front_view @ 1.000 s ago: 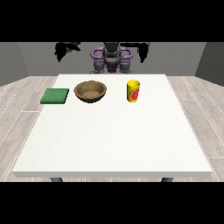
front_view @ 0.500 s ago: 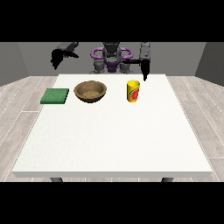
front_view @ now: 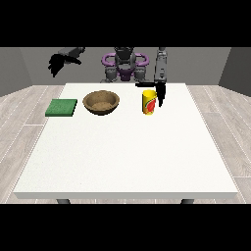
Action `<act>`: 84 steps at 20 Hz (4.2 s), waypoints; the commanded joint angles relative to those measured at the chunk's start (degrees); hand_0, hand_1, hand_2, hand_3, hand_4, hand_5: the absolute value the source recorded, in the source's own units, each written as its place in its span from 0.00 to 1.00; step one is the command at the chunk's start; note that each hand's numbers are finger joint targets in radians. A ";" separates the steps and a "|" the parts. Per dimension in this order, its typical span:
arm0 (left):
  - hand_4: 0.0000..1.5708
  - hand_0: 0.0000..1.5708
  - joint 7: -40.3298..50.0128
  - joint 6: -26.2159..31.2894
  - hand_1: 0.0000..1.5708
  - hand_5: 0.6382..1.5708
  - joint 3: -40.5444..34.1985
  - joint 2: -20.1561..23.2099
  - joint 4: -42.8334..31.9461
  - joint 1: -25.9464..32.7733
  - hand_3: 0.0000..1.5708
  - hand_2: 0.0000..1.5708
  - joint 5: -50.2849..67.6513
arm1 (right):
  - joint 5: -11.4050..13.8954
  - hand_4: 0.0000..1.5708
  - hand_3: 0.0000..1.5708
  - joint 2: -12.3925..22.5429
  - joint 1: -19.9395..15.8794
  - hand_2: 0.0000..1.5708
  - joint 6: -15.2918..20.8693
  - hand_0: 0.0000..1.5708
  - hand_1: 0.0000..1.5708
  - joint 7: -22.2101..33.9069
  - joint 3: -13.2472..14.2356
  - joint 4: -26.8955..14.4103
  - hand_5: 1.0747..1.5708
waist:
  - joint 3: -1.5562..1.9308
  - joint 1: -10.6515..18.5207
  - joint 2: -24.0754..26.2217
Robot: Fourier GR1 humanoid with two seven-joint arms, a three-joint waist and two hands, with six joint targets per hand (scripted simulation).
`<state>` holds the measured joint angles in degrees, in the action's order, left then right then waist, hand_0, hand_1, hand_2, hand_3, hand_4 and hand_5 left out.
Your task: Pick the cup and pour the ball into the bowl, then pick the bowl and place it on the pad
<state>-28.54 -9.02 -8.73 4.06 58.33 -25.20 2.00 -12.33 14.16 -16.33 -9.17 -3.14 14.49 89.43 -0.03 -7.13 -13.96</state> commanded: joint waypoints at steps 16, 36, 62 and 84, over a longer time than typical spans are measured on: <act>0.74 0.82 -0.95 -26.68 0.82 0.98 5.68 1.26 -14.49 -5.03 1.00 1.00 -19.53 | -6.91 0.08 0.10 7.72 -1.99 0.00 -6.03 0.00 0.00 6.95 4.68 -5.36 1.00 | 0.19 -4.14 8.21; 0.68 0.77 51.59 -22.31 0.77 1.00 40.74 -4.05 -24.86 -24.40 1.00 1.00 -60.09 | -8.34 0.27 0.07 9.42 -2.16 0.00 -9.21 0.00 0.00 7.64 7.06 -22.55 1.00 | 0.14 0.45 22.47; 0.62 0.00 55.37 -0.71 0.00 1.00 51.68 -4.05 -22.41 -28.90 1.00 0.95 -84.69 | -7.40 0.30 0.19 6.57 -2.82 0.00 -5.91 0.00 0.00 3.90 6.08 -20.82 1.00 | 0.09 1.18 17.75; 0.65 0.85 48.38 -7.41 0.85 0.97 38.21 1.65 -13.02 -22.89 1.00 1.00 -81.63 | -8.89 0.33 0.20 7.05 1.29 0.00 -5.33 0.00 0.00 5.21 7.57 -20.96 1.00 | -0.18 8.47 19.30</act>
<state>21.25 -9.69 37.04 4.34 40.95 -50.92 -87.52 -21.71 21.41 -16.32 -15.38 1.85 21.98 68.21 -0.11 -1.30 4.67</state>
